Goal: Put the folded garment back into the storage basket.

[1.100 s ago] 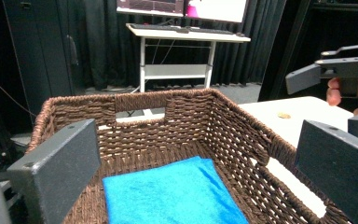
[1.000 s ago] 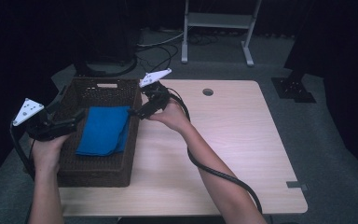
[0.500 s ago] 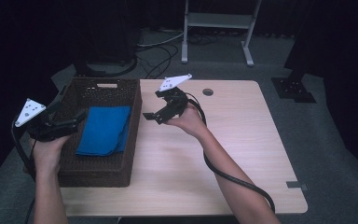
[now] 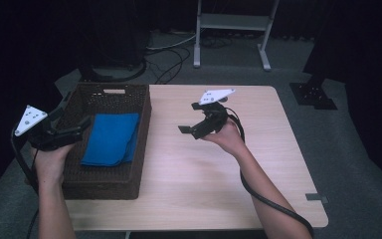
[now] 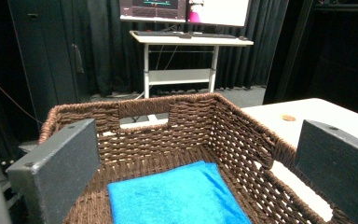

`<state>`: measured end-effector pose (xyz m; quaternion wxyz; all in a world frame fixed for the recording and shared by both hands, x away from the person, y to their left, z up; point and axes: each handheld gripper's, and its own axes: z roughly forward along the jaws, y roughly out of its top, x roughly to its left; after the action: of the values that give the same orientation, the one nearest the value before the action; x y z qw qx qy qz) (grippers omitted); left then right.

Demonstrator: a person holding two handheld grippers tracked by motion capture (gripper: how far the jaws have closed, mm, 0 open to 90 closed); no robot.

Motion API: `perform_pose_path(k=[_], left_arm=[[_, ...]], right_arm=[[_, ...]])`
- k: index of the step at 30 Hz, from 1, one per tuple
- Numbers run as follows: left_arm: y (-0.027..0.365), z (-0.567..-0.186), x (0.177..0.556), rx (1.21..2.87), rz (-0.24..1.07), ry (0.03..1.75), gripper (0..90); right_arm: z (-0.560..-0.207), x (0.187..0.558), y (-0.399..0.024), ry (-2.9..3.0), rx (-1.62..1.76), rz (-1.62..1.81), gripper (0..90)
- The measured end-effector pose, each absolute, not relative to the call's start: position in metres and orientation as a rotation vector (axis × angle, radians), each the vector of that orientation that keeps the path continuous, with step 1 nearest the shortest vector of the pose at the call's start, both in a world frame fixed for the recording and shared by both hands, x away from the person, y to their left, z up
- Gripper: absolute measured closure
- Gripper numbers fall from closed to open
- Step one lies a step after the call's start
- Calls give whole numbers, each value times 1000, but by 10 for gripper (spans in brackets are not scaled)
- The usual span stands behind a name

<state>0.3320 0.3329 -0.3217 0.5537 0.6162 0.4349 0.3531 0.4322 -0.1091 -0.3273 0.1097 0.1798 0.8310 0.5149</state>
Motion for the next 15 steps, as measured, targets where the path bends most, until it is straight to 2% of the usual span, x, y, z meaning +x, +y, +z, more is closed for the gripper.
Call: perform_pose_path(k=[15], left_arm=[[332,-321,332,1462,833,1018,0]], right_arm=[[-347,412,-171,2419,616,1457,0]])
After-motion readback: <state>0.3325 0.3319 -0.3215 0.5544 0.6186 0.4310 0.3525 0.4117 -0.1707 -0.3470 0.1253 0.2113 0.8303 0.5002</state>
